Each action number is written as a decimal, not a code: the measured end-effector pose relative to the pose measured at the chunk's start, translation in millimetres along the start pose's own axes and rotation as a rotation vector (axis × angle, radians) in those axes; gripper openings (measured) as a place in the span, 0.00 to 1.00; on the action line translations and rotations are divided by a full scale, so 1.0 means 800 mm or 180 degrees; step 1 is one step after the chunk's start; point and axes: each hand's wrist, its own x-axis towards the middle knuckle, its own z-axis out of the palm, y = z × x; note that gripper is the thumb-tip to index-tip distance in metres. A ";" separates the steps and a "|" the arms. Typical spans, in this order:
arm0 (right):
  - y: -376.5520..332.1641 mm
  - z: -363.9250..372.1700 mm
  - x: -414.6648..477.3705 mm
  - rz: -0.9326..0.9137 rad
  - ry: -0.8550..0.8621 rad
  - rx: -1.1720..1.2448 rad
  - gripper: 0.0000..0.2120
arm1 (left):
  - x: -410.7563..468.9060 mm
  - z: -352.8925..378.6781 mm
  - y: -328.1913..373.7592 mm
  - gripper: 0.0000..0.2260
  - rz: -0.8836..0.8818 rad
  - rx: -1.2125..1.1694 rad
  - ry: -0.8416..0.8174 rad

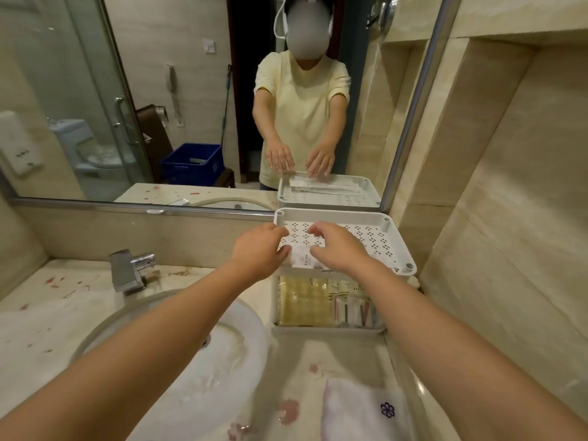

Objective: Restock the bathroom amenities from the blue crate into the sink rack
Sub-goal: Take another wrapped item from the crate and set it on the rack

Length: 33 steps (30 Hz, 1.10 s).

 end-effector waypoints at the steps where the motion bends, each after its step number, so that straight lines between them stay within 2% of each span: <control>1: -0.013 0.002 -0.001 -0.0056 0.0005 -0.0018 0.21 | -0.010 -0.006 -0.009 0.18 -0.0062 -0.0004 0.0042; 9: -0.129 0.050 -0.012 -0.0556 -0.0298 -0.0377 0.26 | -0.116 -0.057 -0.097 0.20 -0.0670 0.0249 0.0085; 14: -0.214 0.104 -0.043 -0.0937 -0.0592 -0.0457 0.27 | -0.209 -0.084 -0.150 0.21 -0.1069 0.0405 -0.0089; 23: -0.357 0.194 -0.138 -0.1651 -0.1012 -0.0784 0.30 | -0.397 -0.116 -0.217 0.22 -0.1736 0.0587 -0.0301; 33: -0.499 0.301 -0.263 -0.2534 -0.1443 -0.0981 0.33 | -0.627 -0.138 -0.260 0.22 -0.2732 0.0539 -0.0312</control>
